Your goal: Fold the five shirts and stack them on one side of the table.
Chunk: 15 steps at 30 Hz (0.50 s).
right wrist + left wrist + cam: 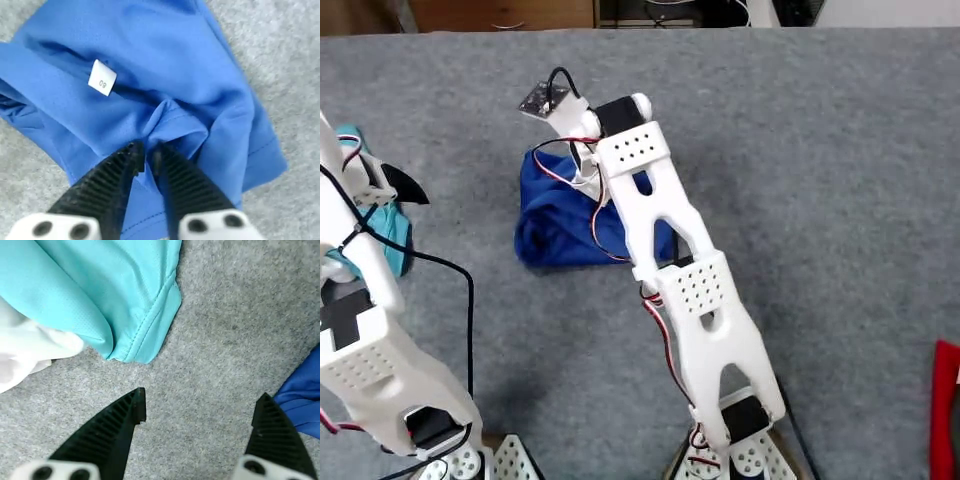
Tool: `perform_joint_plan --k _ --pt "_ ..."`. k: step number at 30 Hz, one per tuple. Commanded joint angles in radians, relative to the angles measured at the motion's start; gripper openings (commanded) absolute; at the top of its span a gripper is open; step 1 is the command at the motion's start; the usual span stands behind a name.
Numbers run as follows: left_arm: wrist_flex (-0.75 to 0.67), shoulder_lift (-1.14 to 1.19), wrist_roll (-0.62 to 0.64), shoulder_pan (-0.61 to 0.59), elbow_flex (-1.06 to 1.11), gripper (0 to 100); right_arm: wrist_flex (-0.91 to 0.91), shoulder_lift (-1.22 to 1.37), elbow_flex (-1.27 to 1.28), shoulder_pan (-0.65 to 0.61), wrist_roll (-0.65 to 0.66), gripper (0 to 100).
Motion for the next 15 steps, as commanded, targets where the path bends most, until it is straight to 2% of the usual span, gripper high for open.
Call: perform_joint_plan --k 1,9,15 --pt "0.002 -0.048 -0.008 -0.003 -0.006 34 0.020 -0.007 -0.061 -0.004 -0.014 0.7" --pt "0.002 -0.048 -0.008 -0.002 -0.006 34 0.032 -0.030 -0.045 0.048 -0.015 0.6" --pt "0.002 -0.048 -0.008 0.002 -0.006 34 0.031 -0.213 0.143 0.045 -0.014 0.6"
